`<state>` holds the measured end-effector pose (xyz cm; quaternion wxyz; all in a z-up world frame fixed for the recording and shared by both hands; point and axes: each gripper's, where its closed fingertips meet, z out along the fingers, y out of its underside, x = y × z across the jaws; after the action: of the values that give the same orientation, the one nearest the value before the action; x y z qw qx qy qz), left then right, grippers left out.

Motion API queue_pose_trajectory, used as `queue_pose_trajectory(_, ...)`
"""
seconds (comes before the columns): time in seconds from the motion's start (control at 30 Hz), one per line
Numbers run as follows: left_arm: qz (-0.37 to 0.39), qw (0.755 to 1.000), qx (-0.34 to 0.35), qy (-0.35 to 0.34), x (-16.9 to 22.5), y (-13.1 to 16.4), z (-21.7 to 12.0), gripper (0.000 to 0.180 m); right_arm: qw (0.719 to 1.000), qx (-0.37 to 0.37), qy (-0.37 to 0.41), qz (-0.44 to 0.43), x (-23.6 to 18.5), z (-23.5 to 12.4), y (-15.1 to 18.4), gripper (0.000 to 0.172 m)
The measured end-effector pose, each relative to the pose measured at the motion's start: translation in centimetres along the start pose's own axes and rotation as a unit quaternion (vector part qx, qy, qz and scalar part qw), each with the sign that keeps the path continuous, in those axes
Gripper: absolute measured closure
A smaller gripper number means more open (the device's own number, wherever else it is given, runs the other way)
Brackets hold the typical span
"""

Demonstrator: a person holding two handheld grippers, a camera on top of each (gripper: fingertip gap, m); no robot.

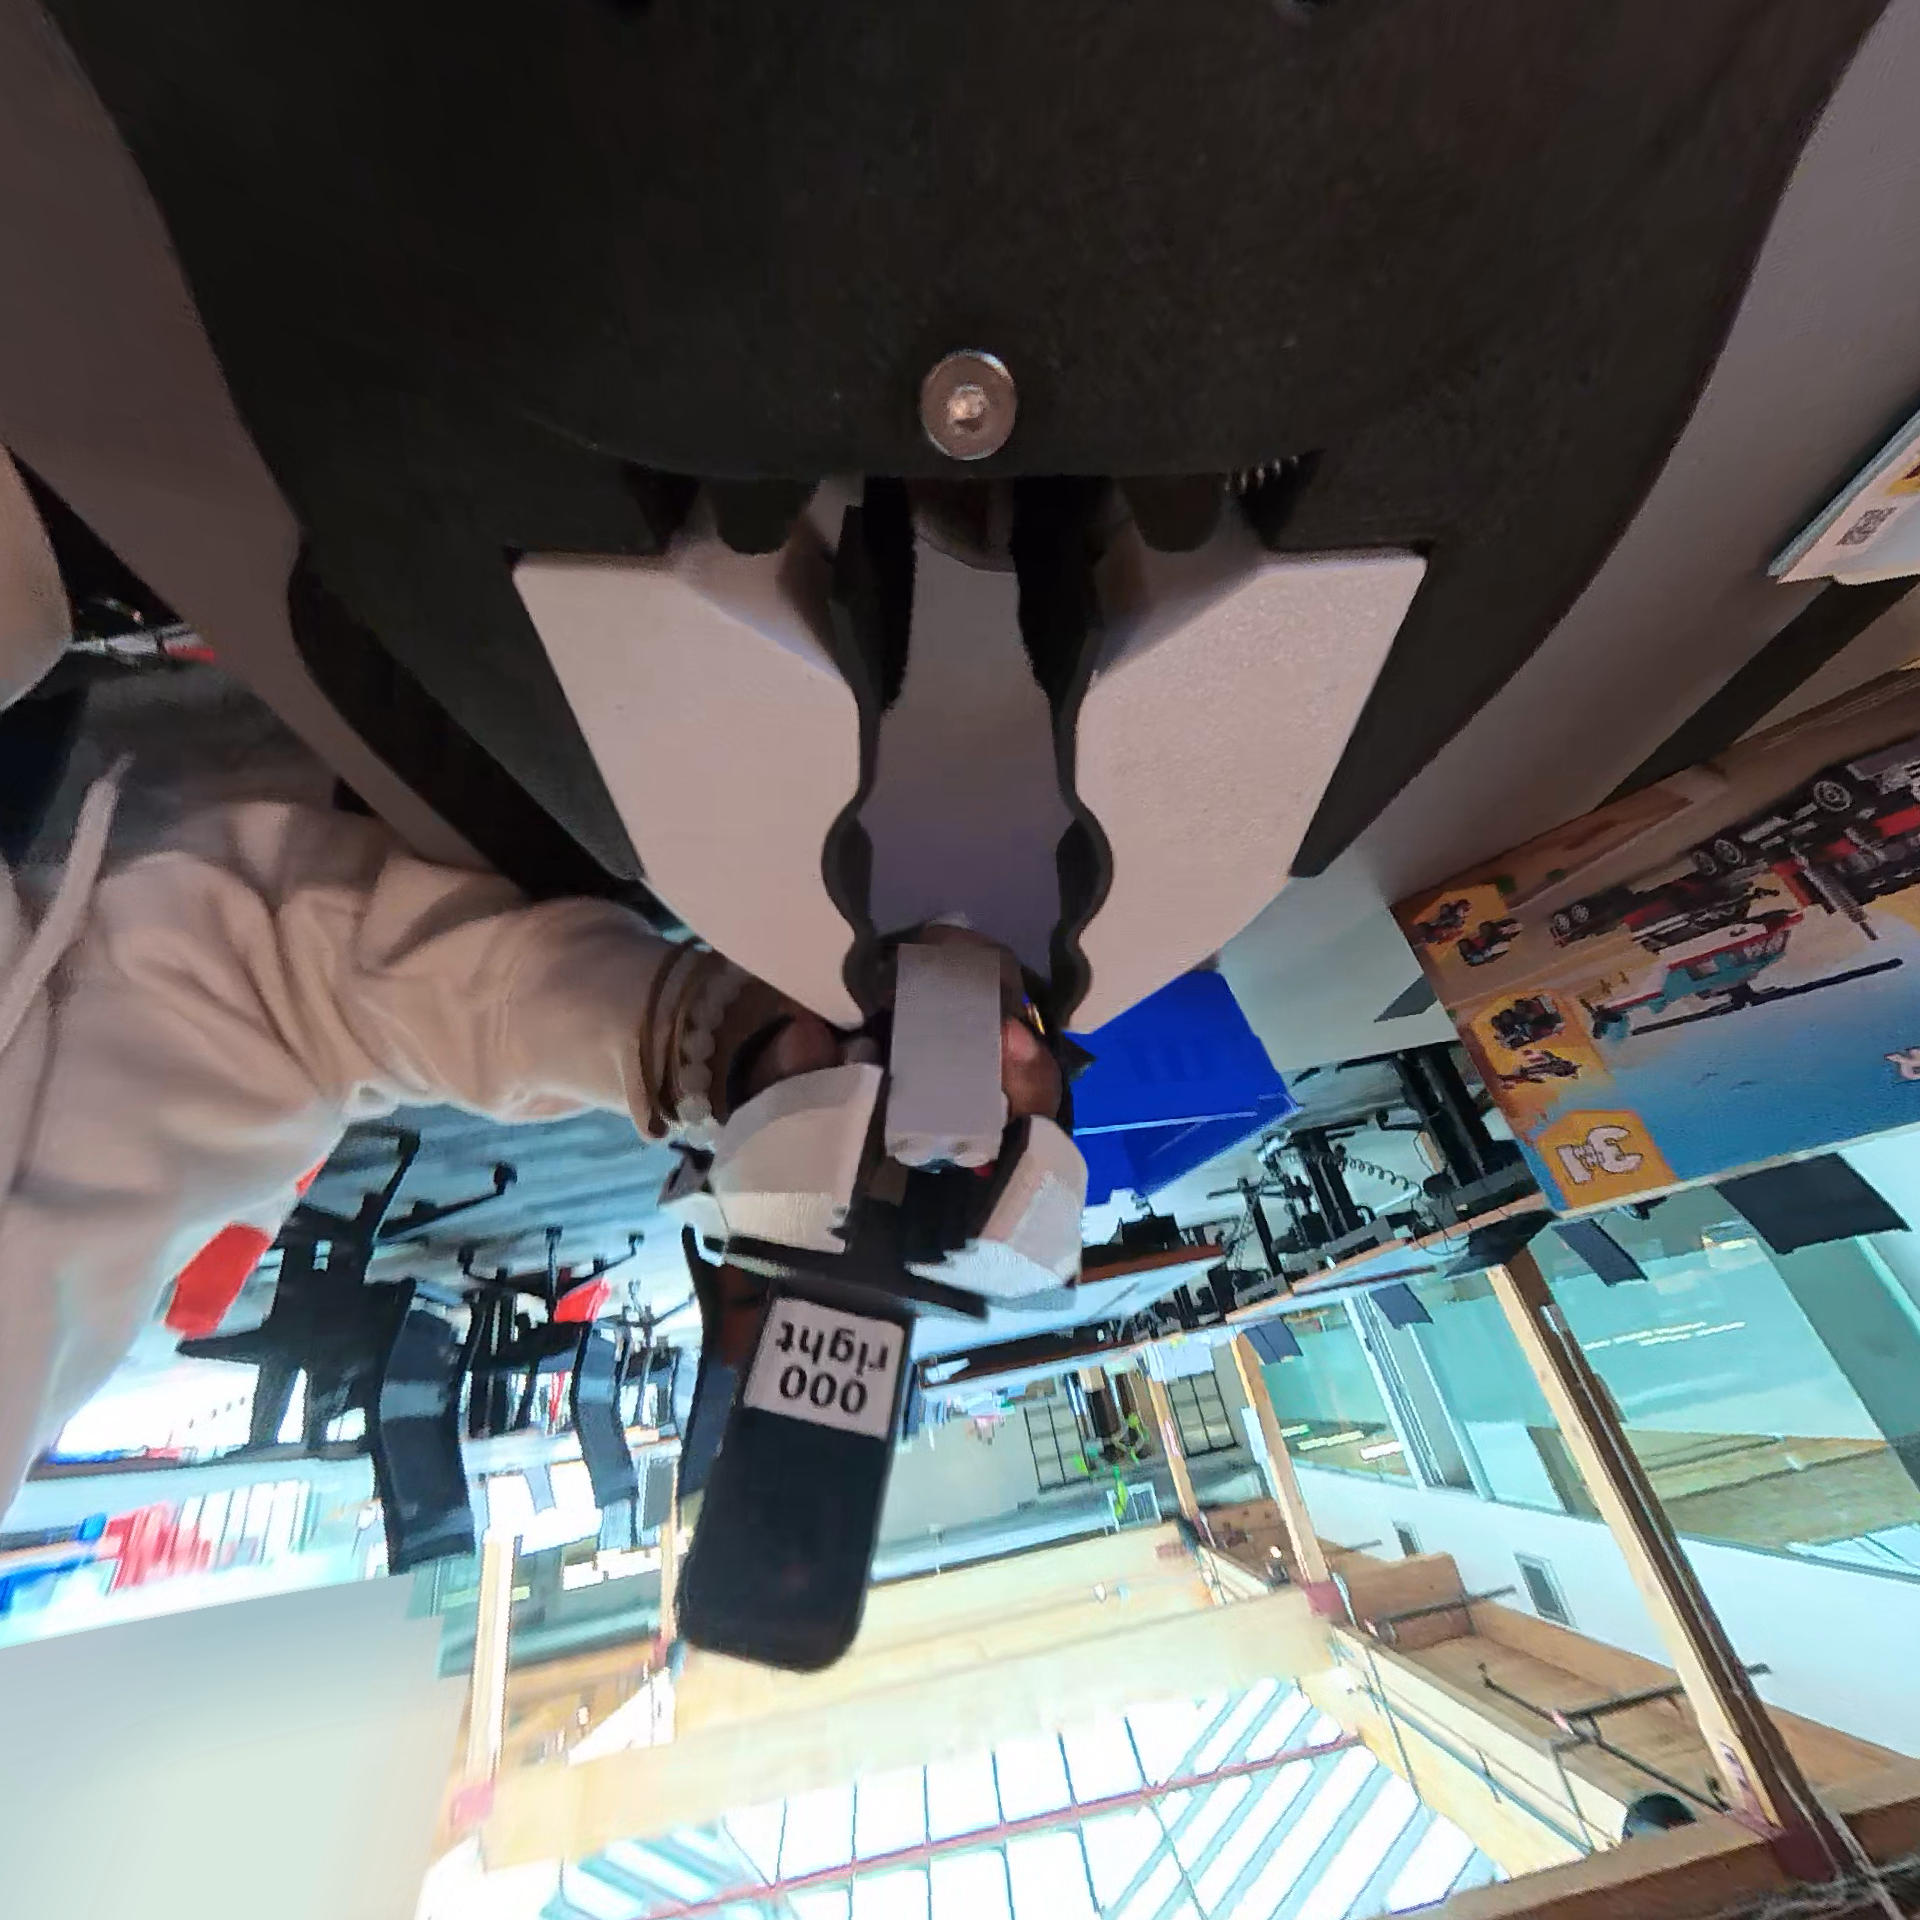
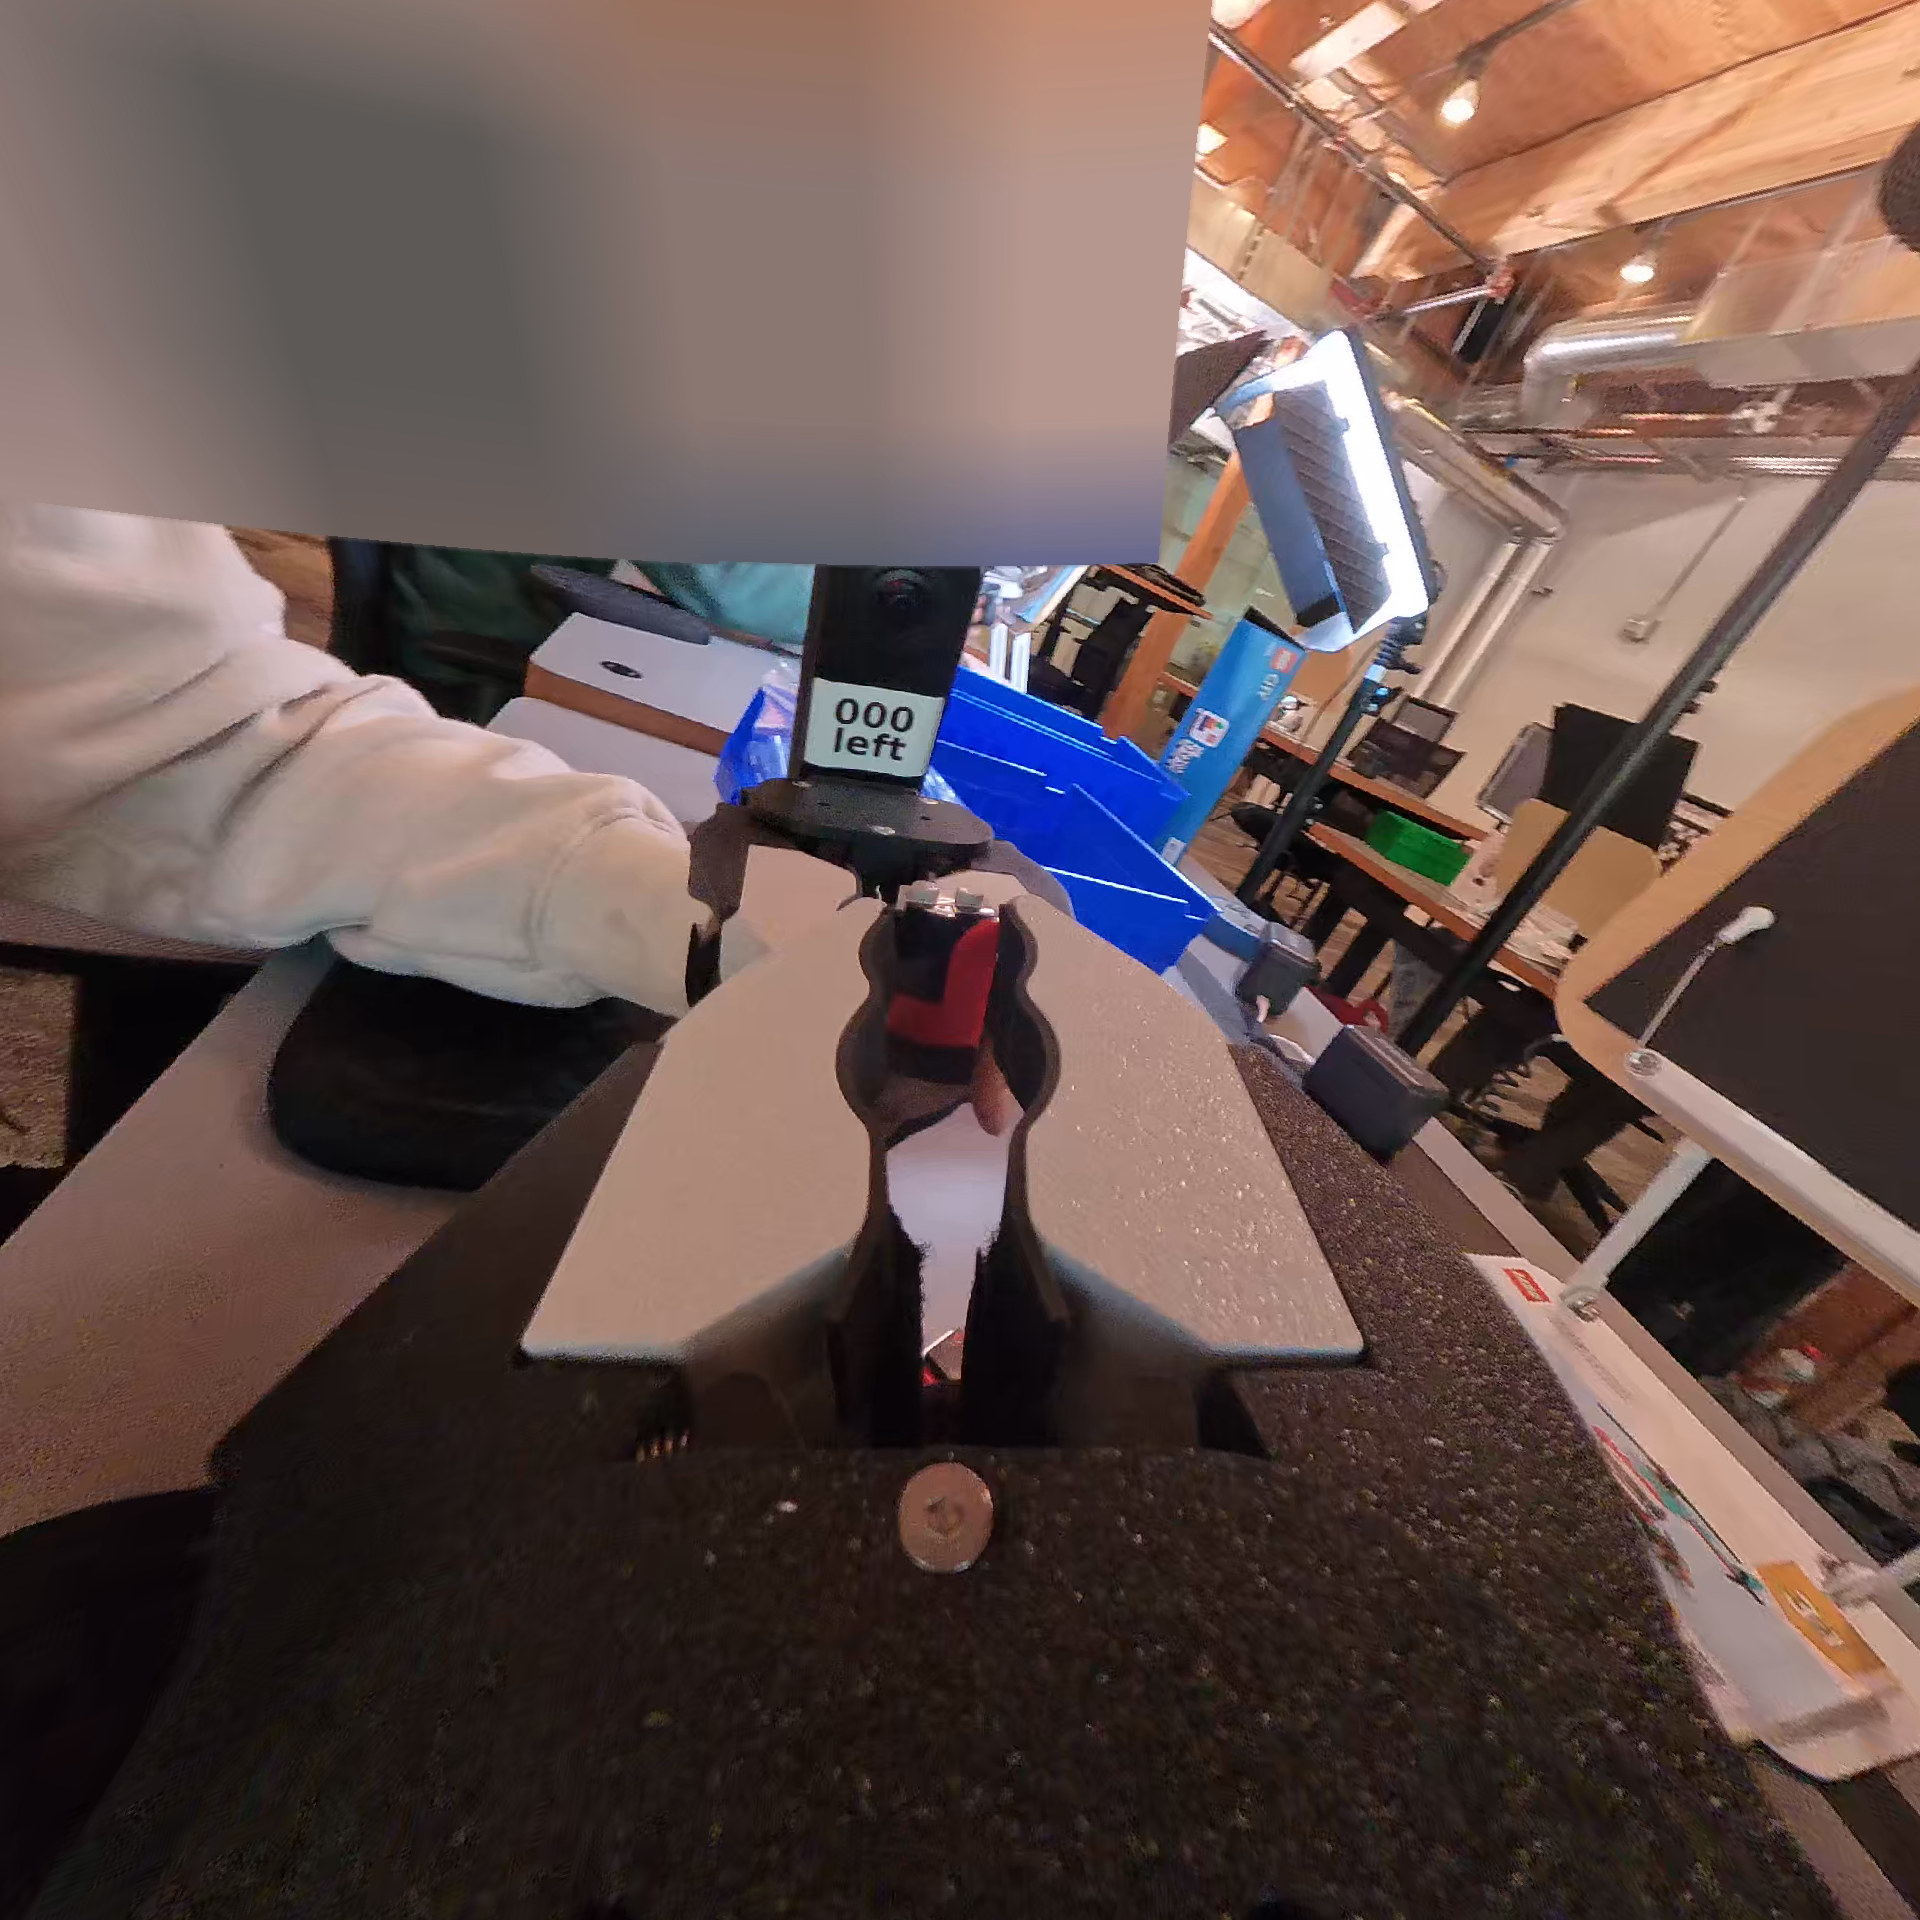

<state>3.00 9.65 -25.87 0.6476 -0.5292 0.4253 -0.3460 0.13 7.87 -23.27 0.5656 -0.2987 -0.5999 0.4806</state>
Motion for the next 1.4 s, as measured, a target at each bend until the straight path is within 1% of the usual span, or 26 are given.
queue_pose_trajectory(0.03,0.007,1.000,-0.009,0.004,0.3,0.3,0.2,0.146,1.000,-0.004,-0.009,-0.001,-0.3,0.1,0.1,0.154)
queue_pose_trajectory(0.07,0.014,1.000,-0.012,0.011,0.7,0.5,0.4,0.149,1.000,-0.012,-0.017,-0.002,-0.5,0.2,0.4,0.154)
queue_pose_trajectory(0.1,0.021,1.000,-0.008,0.015,1.0,0.4,0.6,0.161,1.000,-0.018,-0.024,-0.005,-0.8,0.3,0.6,0.154)
queue_pose_trajectory(0.2,0.039,0.999,-0.002,0.004,0.9,0.1,0.5,0.162,1.000,-0.007,-0.016,-0.004,-0.6,0.4,0.3,0.154)
queue_pose_trajectory(0.27,0.060,0.998,0.001,-0.030,0.0,-0.3,0.3,0.162,1.000,0.006,0.011,-0.008,0.1,0.2,-0.1,0.153)
queue_pose_trajectory(0.37,0.109,0.989,0.010,-0.102,-1.6,-1.0,-0.3,0.162,0.997,0.014,0.054,-0.044,0.8,0.1,-0.6,0.156)
queue_pose_trajectory(0.43,0.134,0.983,0.007,-0.126,-2.1,-1.1,-0.6,0.162,0.997,-0.001,0.053,-0.054,0.7,0.3,-0.3,0.157)
queue_pose_trajectory(0.47,0.140,0.982,0.002,-0.125,-2.0,-1.0,-0.6,0.162,0.997,-0.006,0.057,-0.058,0.7,0.4,-0.1,0.157)
queue_pose_trajectory(0.67,0.130,0.983,-0.017,-0.127,-2.2,-0.5,-0.4,0.162,0.989,-0.023,0.088,-0.115,1.0,0.5,0.0,0.159)
queue_pose_trajectory(0.83,0.102,0.988,-0.036,-0.109,-2.1,0.1,-0.2,0.162,0.972,-0.044,0.104,-0.207,0.7,0.4,0.2,0.161)
queue_pose_trajectory(0.9,0.096,0.989,-0.042,-0.101,-2.0,0.4,-0.2,0.162,0.967,-0.050,0.105,-0.224,0.6,0.5,0.4,0.161)
queue_pose_trajectory(1.0,0.102,0.988,-0.051,-0.103,-2.0,0.5,-0.2,0.162,0.972,-0.051,0.099,-0.208,0.6,0.6,0.5,0.161)
queue_pose_trajectory(1.07,0.107,0.986,-0.049,-0.114,-2.2,0.4,-0.3,0.162,0.976,-0.046,0.095,-0.189,0.6,0.6,0.3,0.167)
queue_pose_trajectory(1.2,0.117,0.981,-0.035,-0.151,-2.9,-0.1,-0.5,0.163,0.974,-0.048,0.120,-0.185,1.0,0.7,0.0,0.171)
queue_pose_trajectory(1.27,0.121,0.980,-0.029,-0.158,-2.9,-0.4,-0.6,0.163,0.975,-0.041,0.120,-0.181,0.9,0.7,-0.3,0.172)
queue_pose_trajectory(1.33,0.115,0.983,-0.021,-0.144,-2.6,-0.6,-0.5,0.162,0.984,-0.016,0.107,-0.142,0.9,0.6,-0.6,0.170)
queue_pose_trajectory(1.4,0.106,0.987,-0.010,-0.122,-2.1,-0.9,-0.4,0.163,0.989,0.010,0.100,-0.108,1.1,0.2,-1.1,0.159)
